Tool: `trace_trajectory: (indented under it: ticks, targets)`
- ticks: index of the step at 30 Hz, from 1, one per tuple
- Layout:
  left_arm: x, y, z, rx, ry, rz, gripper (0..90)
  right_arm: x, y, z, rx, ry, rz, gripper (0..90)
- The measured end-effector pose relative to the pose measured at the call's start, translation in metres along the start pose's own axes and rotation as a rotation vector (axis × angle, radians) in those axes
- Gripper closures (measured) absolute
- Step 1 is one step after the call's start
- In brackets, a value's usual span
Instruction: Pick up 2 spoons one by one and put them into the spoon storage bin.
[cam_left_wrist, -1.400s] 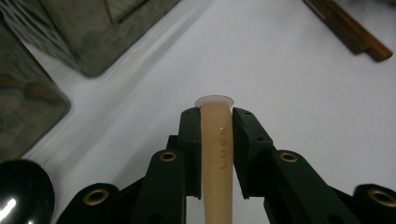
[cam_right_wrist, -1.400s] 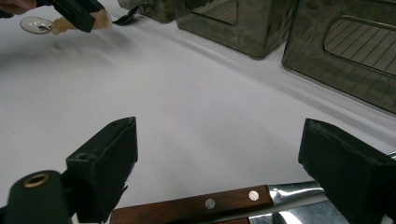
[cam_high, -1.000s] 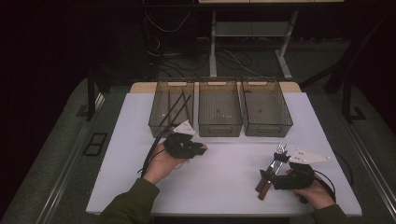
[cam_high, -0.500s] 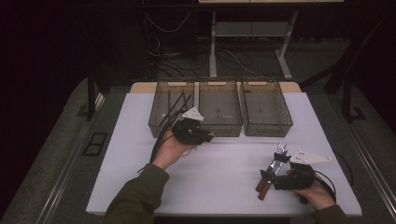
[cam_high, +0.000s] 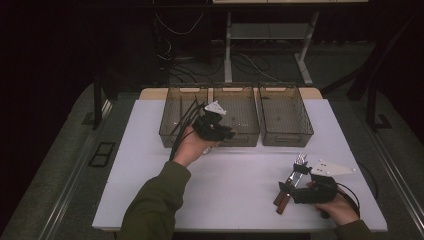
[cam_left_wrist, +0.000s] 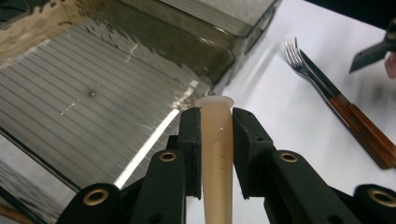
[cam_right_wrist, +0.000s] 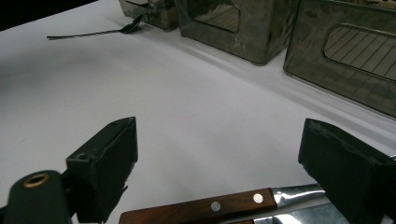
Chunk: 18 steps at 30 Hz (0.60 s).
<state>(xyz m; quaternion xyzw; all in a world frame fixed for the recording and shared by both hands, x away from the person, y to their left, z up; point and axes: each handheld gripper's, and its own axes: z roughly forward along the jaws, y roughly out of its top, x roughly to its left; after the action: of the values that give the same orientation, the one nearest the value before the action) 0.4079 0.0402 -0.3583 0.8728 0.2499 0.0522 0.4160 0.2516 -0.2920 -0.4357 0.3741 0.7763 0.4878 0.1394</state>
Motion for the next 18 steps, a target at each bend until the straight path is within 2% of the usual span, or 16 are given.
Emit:
trace_trajectory:
  ticks: [6,16,18]
  targets:
    - [0.011,0.016,0.004,-0.007,0.014,-0.009,73.6,0.0,0.0,0.0,-0.003,0.0,0.0,12.0]
    - [0.032,0.05,0.025,-0.028,0.059,-0.011,73.6,-0.001,0.0,-0.002,-0.02,-0.002,0.01,12.0]
    - [0.037,0.055,0.032,-0.037,0.067,-0.033,73.5,-0.001,0.0,-0.002,-0.022,-0.002,0.012,12.0]
